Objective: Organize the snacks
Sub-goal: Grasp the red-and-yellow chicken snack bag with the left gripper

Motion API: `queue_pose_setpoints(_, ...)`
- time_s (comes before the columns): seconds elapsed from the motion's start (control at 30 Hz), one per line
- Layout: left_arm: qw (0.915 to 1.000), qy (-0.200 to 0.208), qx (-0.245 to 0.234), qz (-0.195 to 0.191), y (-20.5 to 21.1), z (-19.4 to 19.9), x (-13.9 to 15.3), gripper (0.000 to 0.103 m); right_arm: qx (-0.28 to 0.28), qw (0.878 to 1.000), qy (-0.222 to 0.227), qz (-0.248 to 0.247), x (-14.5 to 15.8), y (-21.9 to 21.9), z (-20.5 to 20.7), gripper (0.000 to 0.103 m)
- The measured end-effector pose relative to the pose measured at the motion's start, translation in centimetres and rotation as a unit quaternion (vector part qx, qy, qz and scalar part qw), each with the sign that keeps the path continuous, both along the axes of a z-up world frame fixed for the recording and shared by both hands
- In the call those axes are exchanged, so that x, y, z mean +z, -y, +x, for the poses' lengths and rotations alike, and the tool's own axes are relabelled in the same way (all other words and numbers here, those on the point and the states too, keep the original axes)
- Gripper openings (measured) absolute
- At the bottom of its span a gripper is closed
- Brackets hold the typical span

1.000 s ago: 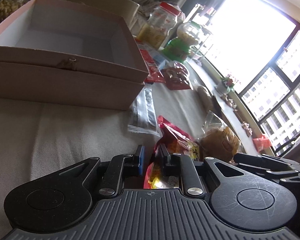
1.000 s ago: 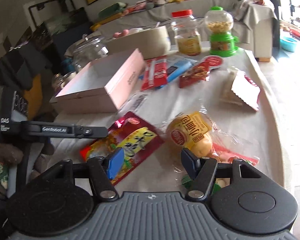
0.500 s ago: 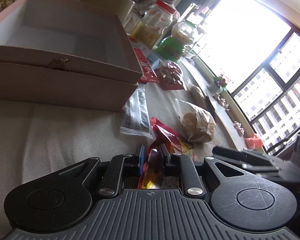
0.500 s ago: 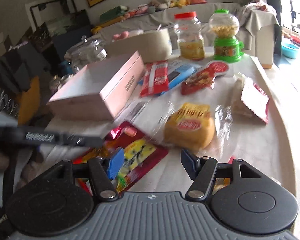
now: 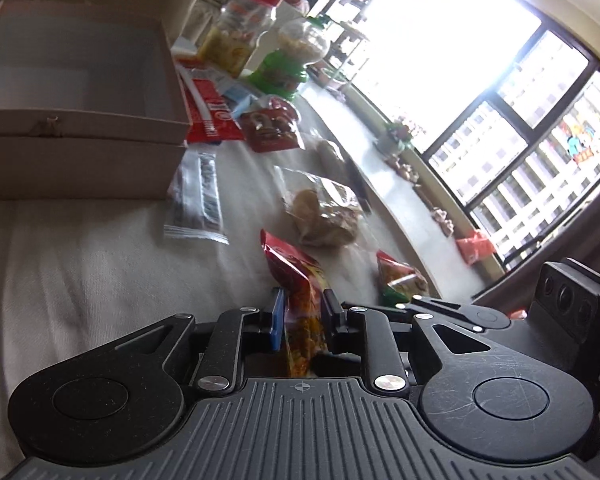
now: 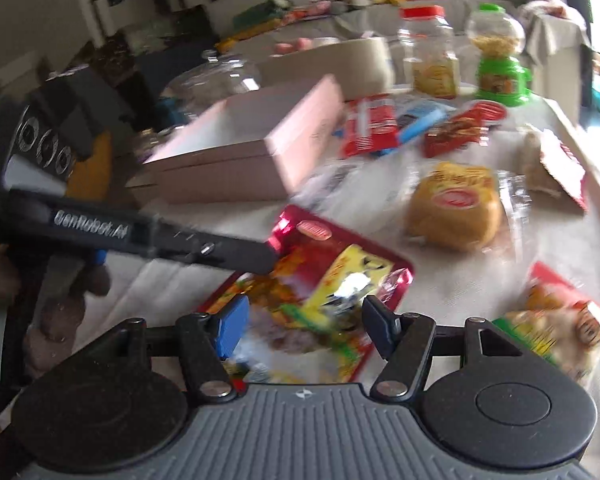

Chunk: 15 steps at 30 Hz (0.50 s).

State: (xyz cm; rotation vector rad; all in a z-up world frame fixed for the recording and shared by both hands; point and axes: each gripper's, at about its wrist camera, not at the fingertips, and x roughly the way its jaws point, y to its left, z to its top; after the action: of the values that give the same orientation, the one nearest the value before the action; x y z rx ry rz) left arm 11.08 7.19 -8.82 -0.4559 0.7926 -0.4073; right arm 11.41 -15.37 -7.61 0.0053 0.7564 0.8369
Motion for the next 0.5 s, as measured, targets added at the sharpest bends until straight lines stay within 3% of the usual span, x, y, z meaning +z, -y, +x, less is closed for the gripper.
queue_pose_setpoints(0.2, 0.9993, 0.032, -0.02, -0.007, 1.7, -2.5, 1.9, 0.023, 0.041, 0.998, 0.038, -0.007, 0.3, 0.5, -3.7, 0.065)
queue_pose_setpoints(0.37, 0.9977, 0.04, -0.001, 0.056, 3.5, -1.7, 2.0, 0.024, -0.021, 0.999, 0.037, 0.012, 0.6, 3.3, -3.4, 0.065)
queue_pose_setpoints(0.5, 0.9974, 0.04, 0.001, 0.06, 3.9, -0.4, 1.4, 0.025, -0.061, 0.998, 0.012, 0.017, -0.3, 5.2, -2.3, 0.066)
